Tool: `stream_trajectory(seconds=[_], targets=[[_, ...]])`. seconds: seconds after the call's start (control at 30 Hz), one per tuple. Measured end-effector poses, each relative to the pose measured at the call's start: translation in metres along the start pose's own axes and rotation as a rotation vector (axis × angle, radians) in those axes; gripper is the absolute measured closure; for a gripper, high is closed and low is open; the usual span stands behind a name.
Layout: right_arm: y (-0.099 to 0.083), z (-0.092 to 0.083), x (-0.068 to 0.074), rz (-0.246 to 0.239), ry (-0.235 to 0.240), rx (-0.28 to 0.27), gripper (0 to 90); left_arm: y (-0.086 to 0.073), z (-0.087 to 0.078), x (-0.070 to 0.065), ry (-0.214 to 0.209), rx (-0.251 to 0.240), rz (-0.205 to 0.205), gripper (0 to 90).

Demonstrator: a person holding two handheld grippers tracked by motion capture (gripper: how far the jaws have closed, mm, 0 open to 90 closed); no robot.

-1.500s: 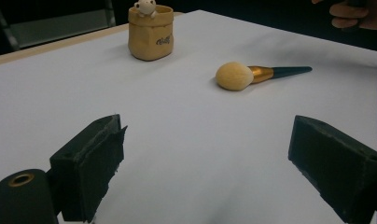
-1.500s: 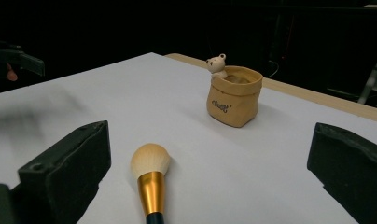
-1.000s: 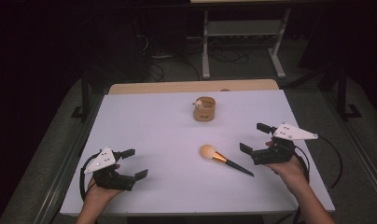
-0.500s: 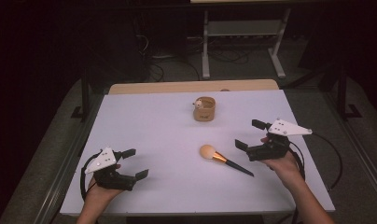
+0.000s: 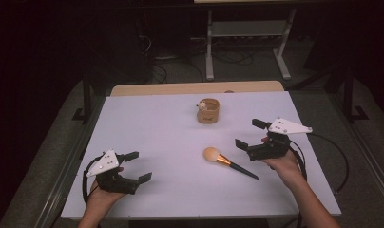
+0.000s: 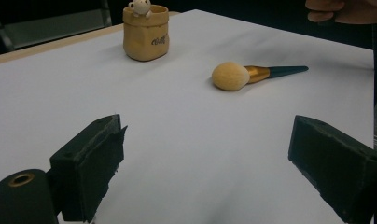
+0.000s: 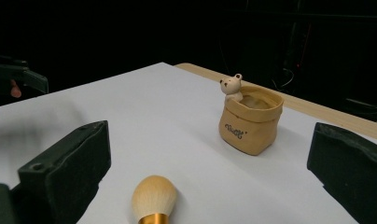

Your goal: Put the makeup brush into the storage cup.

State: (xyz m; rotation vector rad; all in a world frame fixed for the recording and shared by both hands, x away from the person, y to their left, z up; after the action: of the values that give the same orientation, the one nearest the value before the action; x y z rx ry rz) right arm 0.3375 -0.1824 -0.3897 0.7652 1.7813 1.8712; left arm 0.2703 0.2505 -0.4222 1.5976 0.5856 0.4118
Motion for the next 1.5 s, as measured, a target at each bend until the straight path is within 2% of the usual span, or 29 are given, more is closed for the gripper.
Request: stream_trajectory(seconds=[0.6, 1.5], targets=[[0.003, 0.014, 0.0, 0.005, 0.02, -0.01, 0.0, 0.0, 0.001, 0.001, -0.009, 0.001, 0.014, 10.0], [0.005, 0.038, 0.004, 0.022, 0.056, -0.008, 0.0, -0.001, 0.001, 0.0, -0.012, 0.006, 0.007, 10.1]])
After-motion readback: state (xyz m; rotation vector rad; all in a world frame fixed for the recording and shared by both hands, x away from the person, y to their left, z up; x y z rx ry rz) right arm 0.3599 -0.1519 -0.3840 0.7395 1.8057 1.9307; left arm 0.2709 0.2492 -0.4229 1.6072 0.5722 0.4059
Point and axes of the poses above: each handheld gripper's, and its own axes: z roughly forward along the jaws, y roughly out of its top, x roughly to its left, the point moved 3 cm from there along z, roughly forward along the jaws, and after that the axes turned 15 degrees about -x, right-handed, at the moved point
